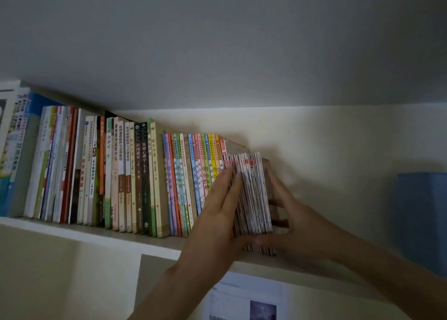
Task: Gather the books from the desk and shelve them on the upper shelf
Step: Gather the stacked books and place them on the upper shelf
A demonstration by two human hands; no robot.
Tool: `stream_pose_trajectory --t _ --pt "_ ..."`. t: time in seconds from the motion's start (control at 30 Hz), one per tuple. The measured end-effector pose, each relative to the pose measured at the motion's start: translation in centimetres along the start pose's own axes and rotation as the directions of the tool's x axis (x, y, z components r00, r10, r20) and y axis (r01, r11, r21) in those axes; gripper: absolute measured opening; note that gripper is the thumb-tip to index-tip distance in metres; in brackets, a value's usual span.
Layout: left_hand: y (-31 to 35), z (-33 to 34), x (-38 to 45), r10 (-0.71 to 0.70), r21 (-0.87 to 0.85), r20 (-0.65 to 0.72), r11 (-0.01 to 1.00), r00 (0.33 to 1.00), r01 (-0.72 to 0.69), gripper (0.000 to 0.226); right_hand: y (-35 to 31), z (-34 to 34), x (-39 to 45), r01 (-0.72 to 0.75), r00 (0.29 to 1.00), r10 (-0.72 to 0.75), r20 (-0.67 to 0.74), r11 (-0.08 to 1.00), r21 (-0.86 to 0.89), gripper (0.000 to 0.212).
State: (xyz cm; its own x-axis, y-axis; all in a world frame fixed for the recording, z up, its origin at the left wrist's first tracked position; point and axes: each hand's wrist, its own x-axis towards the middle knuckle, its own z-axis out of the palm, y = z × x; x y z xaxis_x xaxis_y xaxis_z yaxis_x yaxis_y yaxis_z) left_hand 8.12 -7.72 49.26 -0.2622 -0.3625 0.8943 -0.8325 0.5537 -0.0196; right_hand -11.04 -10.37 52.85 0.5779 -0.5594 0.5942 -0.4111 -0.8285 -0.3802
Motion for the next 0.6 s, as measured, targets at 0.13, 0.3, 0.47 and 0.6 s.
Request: stream_pose_trajectory --t 0.13,0.3,0.47,0.6 --pt "-1.2 -0.1 0.3 0.085 -0.002 0.059 0.996 0.995 -0.085 0.1 -1.0 -2.1 1.9 -0.126 0.991 0.121 0.063 0.988 0.089 0.127" --pt "-2.0 0.2 0.3 0.11 -0.069 0.05 0.992 0.993 -0.107 0.099 -1.2 -1.7 2.4 -0.211 0.976 0.204 0.077 0.973 0.096 0.111" --pt "-0.7 -0.6 0.3 0.108 0.078 0.029 0.991 0.994 -0.11 0.098 -2.9 -2.5 2.7 -0.262 0.962 0.259 0.087 0.965 0.019 0.114" --pt "-0.4 -0.5 0.4 0.095 0.178 0.079 0.978 0.992 -0.107 0.096 -3.4 -2.5 3.4 -0.195 0.98 0.191 0.058 0.978 0.073 0.107"
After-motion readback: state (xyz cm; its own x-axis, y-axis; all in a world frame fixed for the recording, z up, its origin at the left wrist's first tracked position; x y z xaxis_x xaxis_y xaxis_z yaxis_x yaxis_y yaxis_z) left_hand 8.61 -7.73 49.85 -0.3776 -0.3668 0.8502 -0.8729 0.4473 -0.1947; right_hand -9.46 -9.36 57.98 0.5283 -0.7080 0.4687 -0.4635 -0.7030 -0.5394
